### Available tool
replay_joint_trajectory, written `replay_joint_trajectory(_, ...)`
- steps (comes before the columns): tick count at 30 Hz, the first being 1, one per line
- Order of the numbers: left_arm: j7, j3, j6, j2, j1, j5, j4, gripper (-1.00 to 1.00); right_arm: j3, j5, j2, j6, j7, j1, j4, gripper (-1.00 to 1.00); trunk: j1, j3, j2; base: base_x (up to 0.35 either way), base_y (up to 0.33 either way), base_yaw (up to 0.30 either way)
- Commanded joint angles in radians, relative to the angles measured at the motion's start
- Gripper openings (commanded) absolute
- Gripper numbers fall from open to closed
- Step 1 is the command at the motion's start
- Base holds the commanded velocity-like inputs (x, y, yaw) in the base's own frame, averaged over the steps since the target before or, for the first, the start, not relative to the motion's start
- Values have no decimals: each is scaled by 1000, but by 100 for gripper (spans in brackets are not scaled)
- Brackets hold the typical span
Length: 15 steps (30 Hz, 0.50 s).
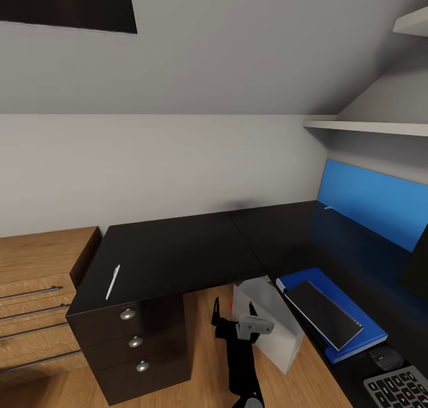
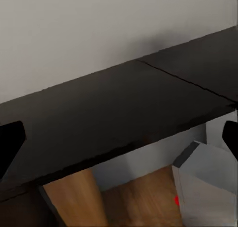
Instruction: In the bedroom, organize the workspace by keeping the computer under the desk, ensuring the monitor is on the desk, placing the keyboard on the desk next to the monitor, placing the mouse on the desk next to the keyboard, moving the folder from the swivel chair onto the desk next to the mouse, stacking the notebook on top of the folder with the pen on top of the notebook, and positioning the swivel chair next to the desk.
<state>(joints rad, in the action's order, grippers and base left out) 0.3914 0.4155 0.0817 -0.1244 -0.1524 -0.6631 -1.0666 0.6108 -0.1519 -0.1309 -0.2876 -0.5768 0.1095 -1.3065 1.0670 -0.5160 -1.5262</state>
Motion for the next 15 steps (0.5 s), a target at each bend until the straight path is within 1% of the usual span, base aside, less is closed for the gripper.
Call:
replay_joint_trajectory(1, 6, 4, 7, -1, 0, -10, -1, 100, 4, -16, 0, 38, -3, 1, -1, 100, 0, -1, -1, 0, 0, 0)
replay_joint_trajectory(2, 6, 4, 7, -1, 0, -10, -1, 100, 4, -19, -1, 72, -4, 1, -2, 100, 0, -1, -1, 0, 0, 0)
replay_joint_trajectory(3, 6, 4, 7, -1, 0, -10, -1, 100, 4, -23, -3, 163, -5, 1, -6, 100, 0, -1, -1, 0, 0, 0)
replay_joint_trajectory(4, 6, 4, 7, -1, 0, -10, -1, 100, 4, -24, -3, 217, -5, 1, -10, 100, 0, -1, -1, 0, 0, 0)
replay_joint_trajectory(5, 6, 4, 7, -1, 0, -10, -1, 100, 4, -27, -7, 332, -4, 1, -23, 100, 0, -1, -1, 0, 0, 0)
replay_joint_trajectory(6, 6, 3, 7, -1, 0, -10, -1, 100, 4, -28, -11, 389, -4, 1, -32, 100, 0, -1, -1, 0, 0, 0)
replay_joint_trajectory(7, 6, 3, 7, -1, 0, -10, -1, 100, 4, -28, -25, 490, -4, 1, -56, 100, 0, -1, -1, 0, 0, 0)
replay_joint_trajectory(8, 6, 3, 7, -1, 0, -10, -1, 100, 2, -28, -38, 566, -4, 1, -82, 100, 0, -1, -1, 0, 0, 0)
replay_joint_trajectory(10, 6, 3, 7, -1, 0, -9, -1, 100, 0, -28, -44, 619, -5, 1, -108, 100, 0, -1, -1, 0, 0, 0)
replay_joint_trajectory(11, 7, 1, 7, -2, 0, -8, -1, 100, -3, -36, -44, 739, 0, 8, -154, 100, 0, -1, -1, 0, 0, 0)
replay_joint_trajectory(12, 7, 1, 7, -2, 0, -8, -1, 100, -3, -42, -44, 768, 2, 15, -151, 100, 0, -1, -1, 0, 0, 0)
replay_joint_trajectory(13, 7, 0, 7, -2, 0, -8, -1, 100, -4, -62, -44, 830, 4, 45, -133, 100, 0, -1, -1, 0, 0, 0)
replay_joint_trajectory(14, 7, 0, 7, -2, 0, -7, -1, 100, -4, -80, -44, 866, 4, 79, -115, 100, 0, -1, -1, 0, 0, 0)
replay_joint_trajectory(15, 7, -1, 7, -2, 0, -7, -1, 100, -5, -111, -44, 921, 3, 138, -84, 100, 0, -1, -1, 0, 0, 0)
